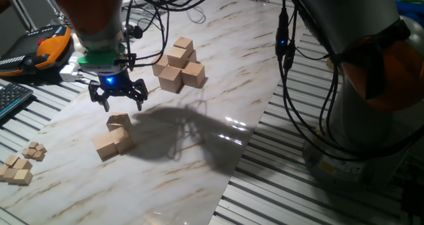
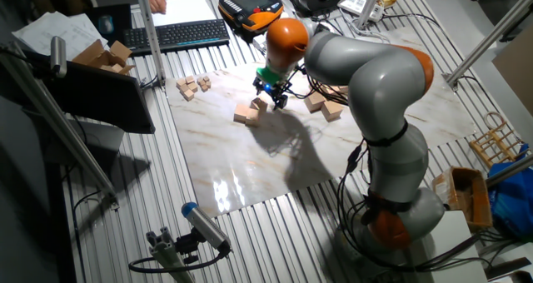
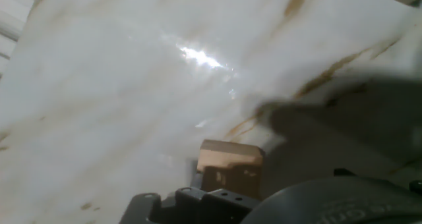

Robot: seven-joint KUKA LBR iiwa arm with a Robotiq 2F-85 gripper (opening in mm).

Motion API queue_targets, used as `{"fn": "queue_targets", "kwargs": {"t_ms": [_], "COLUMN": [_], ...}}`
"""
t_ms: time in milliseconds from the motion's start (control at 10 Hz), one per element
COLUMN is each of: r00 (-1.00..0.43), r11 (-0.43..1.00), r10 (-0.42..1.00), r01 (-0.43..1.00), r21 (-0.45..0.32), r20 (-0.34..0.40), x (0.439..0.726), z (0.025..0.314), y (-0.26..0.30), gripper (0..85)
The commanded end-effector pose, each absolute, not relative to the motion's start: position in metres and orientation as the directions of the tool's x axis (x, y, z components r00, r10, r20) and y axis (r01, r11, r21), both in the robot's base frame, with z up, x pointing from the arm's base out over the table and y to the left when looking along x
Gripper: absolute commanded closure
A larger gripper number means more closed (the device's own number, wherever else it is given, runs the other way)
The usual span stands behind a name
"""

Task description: Stack the blocks into a cross shape

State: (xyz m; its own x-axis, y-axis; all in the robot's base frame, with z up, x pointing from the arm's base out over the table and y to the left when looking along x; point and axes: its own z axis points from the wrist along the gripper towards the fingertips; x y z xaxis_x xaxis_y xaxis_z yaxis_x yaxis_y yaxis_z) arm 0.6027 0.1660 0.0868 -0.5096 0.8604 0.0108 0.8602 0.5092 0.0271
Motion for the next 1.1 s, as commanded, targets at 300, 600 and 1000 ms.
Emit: {"fn": "queue_targets", "kwargs": {"t_ms": [300, 600, 1000], "r00": [-0.620, -0.576, -0.533], "r11": [0.621, 0.576, 0.532], "r10": [0.783, 0.817, 0.846], "r01": [0.784, 0.817, 0.846], "r21": [-0.013, -0.002, 0.025], "r20": [0.047, 0.026, 0.013], "x": [0.603, 0.611, 0.622], "z": [0.087, 0.077, 0.069], "y": [0.166, 0.181, 0.188], "gripper": [17.0, 17.0, 0.0]}}
